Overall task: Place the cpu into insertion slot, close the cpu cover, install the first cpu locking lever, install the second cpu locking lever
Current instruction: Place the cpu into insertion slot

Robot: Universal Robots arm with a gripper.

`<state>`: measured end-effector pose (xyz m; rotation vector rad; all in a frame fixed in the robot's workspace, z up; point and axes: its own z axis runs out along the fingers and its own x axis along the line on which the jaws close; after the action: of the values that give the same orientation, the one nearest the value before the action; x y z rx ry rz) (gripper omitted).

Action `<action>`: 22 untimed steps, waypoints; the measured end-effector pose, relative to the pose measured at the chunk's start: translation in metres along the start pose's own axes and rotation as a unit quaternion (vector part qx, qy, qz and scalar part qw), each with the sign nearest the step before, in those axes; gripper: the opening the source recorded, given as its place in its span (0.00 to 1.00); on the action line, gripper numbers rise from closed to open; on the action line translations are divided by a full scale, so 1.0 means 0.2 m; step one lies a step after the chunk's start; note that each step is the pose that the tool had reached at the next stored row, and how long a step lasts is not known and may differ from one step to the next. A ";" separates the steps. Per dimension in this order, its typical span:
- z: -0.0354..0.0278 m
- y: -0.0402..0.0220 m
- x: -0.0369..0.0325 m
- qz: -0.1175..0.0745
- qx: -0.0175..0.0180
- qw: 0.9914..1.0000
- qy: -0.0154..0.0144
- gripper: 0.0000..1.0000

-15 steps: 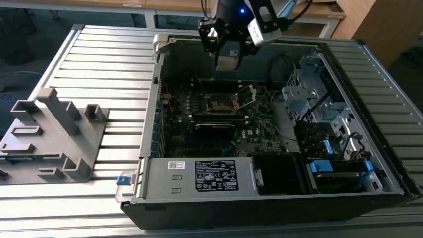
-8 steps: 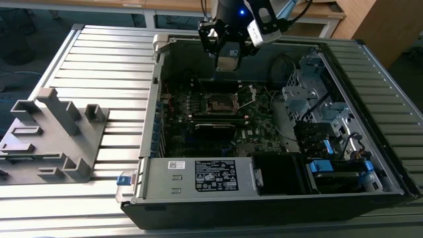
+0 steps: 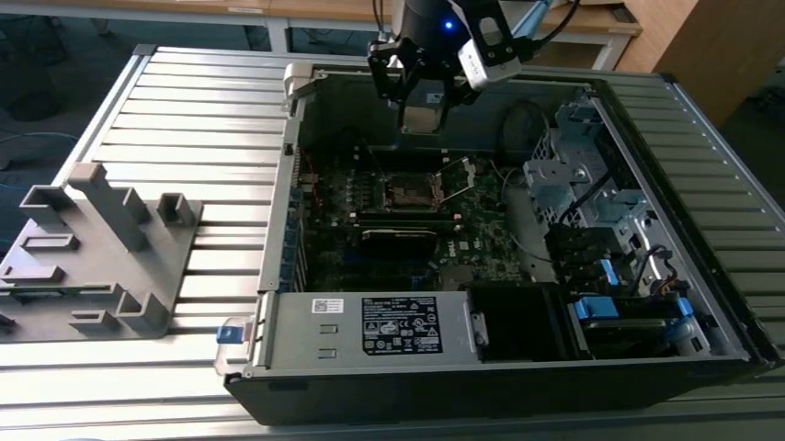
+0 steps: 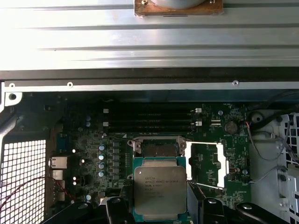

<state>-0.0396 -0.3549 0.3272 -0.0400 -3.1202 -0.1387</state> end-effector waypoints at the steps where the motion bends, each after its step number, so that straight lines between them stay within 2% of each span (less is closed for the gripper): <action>1: 0.001 0.000 0.000 0.000 0.000 1.000 0.000 0.54; 14: 0.017 -0.001 0.000 0.000 0.000 1.000 0.000 0.54; 22: 0.031 -0.003 -0.001 0.000 0.001 1.000 0.000 0.54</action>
<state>-0.0396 -0.3549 0.3211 -0.0400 -3.1204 -0.1353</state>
